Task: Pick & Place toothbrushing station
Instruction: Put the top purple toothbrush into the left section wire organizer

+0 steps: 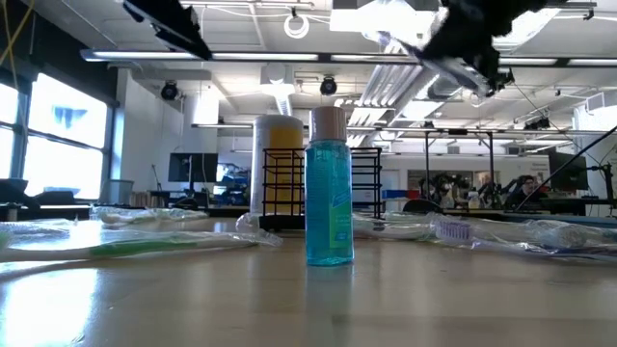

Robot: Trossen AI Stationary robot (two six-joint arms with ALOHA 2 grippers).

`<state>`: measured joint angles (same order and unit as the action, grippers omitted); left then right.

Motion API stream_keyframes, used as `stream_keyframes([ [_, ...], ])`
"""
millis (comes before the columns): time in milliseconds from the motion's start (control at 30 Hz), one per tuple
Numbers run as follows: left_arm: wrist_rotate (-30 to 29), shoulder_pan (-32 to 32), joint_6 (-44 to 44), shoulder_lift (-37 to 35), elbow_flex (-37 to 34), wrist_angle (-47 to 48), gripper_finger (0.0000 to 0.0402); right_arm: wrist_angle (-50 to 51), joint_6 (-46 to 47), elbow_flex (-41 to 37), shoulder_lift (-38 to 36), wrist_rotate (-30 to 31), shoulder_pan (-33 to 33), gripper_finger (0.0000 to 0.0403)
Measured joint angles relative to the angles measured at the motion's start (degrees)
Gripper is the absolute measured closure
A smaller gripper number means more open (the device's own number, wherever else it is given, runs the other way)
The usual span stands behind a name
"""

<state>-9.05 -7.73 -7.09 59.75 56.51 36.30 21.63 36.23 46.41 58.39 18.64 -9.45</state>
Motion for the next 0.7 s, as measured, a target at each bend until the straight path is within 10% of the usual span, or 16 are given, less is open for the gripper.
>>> stream_keyframes([
  [367, 17.15, 10.36, 2.79, 0.00, 1.50, -20.21, 0.0209, -26.26, -13.87, 0.04, 0.02, 2.92, -4.44, 0.0392],
  [700, 20.26, 13.47, -3.48, 0.22, 1.51, -36.90, 0.0209, -34.29, -19.65, 0.13, 0.49, 2.29, -4.88, 0.0392],
])
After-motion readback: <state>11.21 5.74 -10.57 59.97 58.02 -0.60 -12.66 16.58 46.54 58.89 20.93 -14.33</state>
